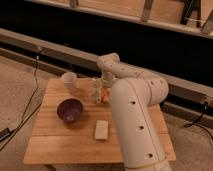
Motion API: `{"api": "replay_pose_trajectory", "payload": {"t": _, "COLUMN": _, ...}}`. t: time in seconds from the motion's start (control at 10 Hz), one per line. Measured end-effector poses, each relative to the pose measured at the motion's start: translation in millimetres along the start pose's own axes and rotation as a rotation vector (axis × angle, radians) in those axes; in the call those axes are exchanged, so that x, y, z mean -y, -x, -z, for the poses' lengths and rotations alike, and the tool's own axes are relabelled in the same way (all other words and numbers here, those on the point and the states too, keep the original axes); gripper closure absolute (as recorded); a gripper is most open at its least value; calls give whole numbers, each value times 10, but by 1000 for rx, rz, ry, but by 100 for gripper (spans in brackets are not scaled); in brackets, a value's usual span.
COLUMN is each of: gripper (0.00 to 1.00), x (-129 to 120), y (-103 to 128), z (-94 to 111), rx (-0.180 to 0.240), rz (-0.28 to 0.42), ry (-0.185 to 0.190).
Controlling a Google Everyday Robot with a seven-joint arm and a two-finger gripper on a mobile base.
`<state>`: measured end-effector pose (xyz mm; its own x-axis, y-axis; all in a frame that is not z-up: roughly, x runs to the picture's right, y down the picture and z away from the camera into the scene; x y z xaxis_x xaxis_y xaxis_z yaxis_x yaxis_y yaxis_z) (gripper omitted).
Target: Place the pepper in the ceramic cup
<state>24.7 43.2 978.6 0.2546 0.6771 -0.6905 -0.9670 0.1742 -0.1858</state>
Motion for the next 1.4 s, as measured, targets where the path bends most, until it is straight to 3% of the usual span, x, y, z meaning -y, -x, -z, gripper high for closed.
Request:
{"api": "replay_pose_trajectory", "payload": {"t": 0.2, "gripper": 37, "x": 7, "y": 2, "z": -19, "rx": -5, "rz": 0, "ry": -6}}
{"api": "replay_pose_trajectory", "payload": {"t": 0.3, "gripper": 44, "x": 8, "y": 5, "z": -24, "rx": -6, "rz": 0, "ry": -9}}
{"api": "replay_pose_trajectory", "payload": {"t": 0.8, "gripper": 95, "x": -14, "y": 40, "z": 10, "rx": 1, "rz": 2, "ry": -12}}
{"api": "replay_pose_trajectory", "payload": {"t": 1.0, "gripper": 100, "x": -1, "y": 43, "z": 28, "rx": 4, "rz": 0, "ry": -16}}
{"api": "replay_pose_trajectory", "payload": {"t": 1.4, "gripper": 100, "x": 71, "y": 61, "z": 90, "rx": 25, "rz": -17, "ry": -22}}
